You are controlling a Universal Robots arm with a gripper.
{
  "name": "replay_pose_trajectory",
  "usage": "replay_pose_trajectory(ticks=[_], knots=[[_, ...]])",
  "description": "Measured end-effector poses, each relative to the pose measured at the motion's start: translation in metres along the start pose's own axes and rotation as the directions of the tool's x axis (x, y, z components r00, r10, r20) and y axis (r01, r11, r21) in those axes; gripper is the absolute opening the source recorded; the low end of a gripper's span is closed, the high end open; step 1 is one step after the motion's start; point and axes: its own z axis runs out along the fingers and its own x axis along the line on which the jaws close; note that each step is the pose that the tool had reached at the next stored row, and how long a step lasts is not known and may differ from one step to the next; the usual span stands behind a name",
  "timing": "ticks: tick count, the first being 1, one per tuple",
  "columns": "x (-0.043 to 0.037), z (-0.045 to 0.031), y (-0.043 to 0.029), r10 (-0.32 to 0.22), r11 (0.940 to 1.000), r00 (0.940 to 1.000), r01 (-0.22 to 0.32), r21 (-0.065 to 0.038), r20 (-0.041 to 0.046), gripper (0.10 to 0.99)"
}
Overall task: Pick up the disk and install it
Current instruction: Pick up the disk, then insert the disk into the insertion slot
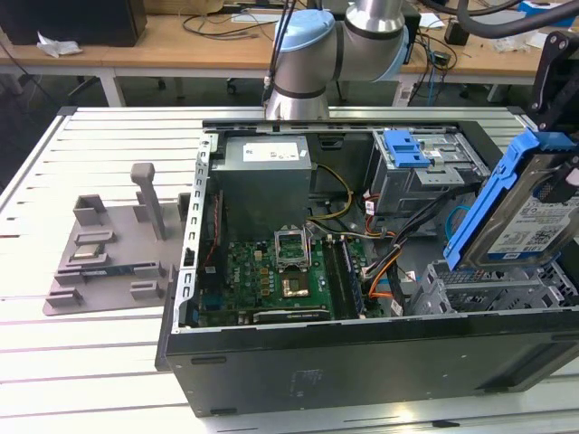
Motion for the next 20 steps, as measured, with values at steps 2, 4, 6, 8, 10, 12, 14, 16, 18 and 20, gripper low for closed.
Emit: replay_pose_trajectory(ticks=[2,4,6,8,10,12,14,16,18,20], knots=[[0.0,0.0001,0.0,0.0,1.0,1.0,0.0,0.0,0.0,0.365],[0.0,0.0001,0.0,0.0,1.0,1.0,0.0,0.0,0.0001,0.365],[0.0,0.0002,0.0,0.0,1.0,1.0,0.0,0.0,0.0001,0.365],[-0.0002,0.0015,-0.0001,0.009,1.0,1.0,-0.009,0.0,0.0005,0.365],[-0.0015,0.0038,-0.0001,0.021,0.9998,0.9998,-0.021,0.0,0.0007,0.365],[-0.0019,0.0066,-0.0002,0.025,0.9997,0.9997,-0.025,0.0,0.0009,0.365],[-0.0019,0.0102,-0.0003,0.025,0.9997,0.9997,-0.025,0.0,0.0007,0.365],[-0.0018,0.0138,-0.0004,0.025,0.9997,0.9997,-0.025,0.0,0.0008,0.365],[-0.0017,0.0169,-0.0005,0.025,0.9997,0.9997,-0.025,0.0,0.0008,0.365],[-0.0016,0.0194,-0.0005,0.025,0.9997,0.9997,-0.025,0.0,0.0007,0.365]])
